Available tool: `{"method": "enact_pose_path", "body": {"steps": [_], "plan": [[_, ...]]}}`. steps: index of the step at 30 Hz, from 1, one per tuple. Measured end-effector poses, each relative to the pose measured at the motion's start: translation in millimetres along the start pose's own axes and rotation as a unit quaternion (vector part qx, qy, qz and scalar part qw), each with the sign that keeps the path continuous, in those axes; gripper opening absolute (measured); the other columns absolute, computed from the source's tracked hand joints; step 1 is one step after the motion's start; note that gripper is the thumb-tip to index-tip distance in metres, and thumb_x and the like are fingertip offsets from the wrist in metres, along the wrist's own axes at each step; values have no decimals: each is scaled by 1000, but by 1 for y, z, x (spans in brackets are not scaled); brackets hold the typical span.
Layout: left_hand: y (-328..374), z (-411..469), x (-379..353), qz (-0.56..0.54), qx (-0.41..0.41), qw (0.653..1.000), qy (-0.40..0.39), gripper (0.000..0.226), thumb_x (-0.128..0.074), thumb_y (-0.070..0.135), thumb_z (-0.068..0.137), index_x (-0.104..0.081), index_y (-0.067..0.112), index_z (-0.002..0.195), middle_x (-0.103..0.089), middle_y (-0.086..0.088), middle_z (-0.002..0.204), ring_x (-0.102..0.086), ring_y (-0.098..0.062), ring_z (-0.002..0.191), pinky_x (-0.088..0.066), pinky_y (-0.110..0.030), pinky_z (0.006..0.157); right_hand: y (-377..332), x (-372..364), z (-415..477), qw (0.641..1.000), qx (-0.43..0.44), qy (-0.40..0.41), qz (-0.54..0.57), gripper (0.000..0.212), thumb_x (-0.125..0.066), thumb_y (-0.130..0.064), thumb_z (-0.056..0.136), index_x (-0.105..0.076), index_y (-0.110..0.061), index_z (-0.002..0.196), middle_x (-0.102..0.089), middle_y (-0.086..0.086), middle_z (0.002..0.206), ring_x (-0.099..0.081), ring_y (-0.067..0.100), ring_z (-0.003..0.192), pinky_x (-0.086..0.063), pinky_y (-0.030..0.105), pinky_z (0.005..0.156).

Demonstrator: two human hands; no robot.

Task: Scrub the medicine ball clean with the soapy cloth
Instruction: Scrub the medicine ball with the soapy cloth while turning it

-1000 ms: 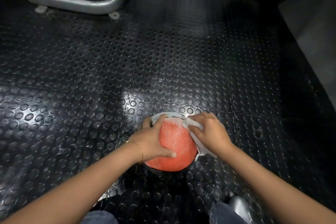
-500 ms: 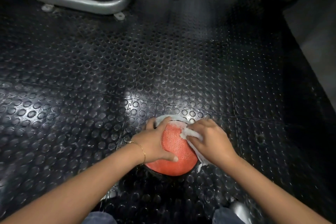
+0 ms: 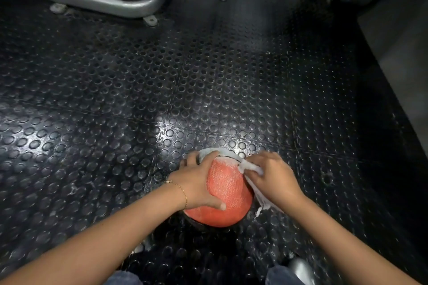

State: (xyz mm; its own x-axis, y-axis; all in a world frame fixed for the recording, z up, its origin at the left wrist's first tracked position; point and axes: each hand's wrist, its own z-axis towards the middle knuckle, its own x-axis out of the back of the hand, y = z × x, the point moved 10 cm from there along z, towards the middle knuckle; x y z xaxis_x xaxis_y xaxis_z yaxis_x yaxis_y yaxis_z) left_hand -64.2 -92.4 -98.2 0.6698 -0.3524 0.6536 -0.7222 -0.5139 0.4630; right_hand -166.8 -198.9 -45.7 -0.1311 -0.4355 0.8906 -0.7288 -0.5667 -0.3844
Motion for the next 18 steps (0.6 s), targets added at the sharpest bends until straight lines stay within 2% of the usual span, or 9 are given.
{"method": "enact_pose_path", "body": {"steps": [4,8,12,18], "plan": [[2,4,1,24,-16,1000,-11,123,-78,59,59,8,44,145,6,5,154,-25,-28,139,-40,-43,105,-28,-2,6,998,53,-6,-13,22,-55,-30,87,-64,-28,107,-60,-3,106,-50,17,103,-43,36,86],[0,4,3,31,-25,999,-17,123,-78,60,59,9,46,145,7,7,155,-26,-24,139,-40,-41,104,-17,-1,6,999,40,-26,1,21,-56,-31,87,-65,-27,105,-60,-4,109,-49,17,108,-41,36,91],[-2,4,6,41,-30,998,-23,122,-76,60,61,12,47,144,14,5,156,-21,-25,141,-37,-42,107,-8,0,-3,999,36,-28,7,21,-57,-31,87,-65,-27,106,-61,-5,108,-48,15,106,-41,34,90],[-2,3,5,45,-44,997,-33,123,-77,58,61,12,45,145,12,8,156,-23,-25,140,-35,-39,108,-46,-1,21,994,98,-38,-24,18,-57,-30,87,-64,-26,103,-60,-4,105,-48,16,105,-40,33,85]]}}
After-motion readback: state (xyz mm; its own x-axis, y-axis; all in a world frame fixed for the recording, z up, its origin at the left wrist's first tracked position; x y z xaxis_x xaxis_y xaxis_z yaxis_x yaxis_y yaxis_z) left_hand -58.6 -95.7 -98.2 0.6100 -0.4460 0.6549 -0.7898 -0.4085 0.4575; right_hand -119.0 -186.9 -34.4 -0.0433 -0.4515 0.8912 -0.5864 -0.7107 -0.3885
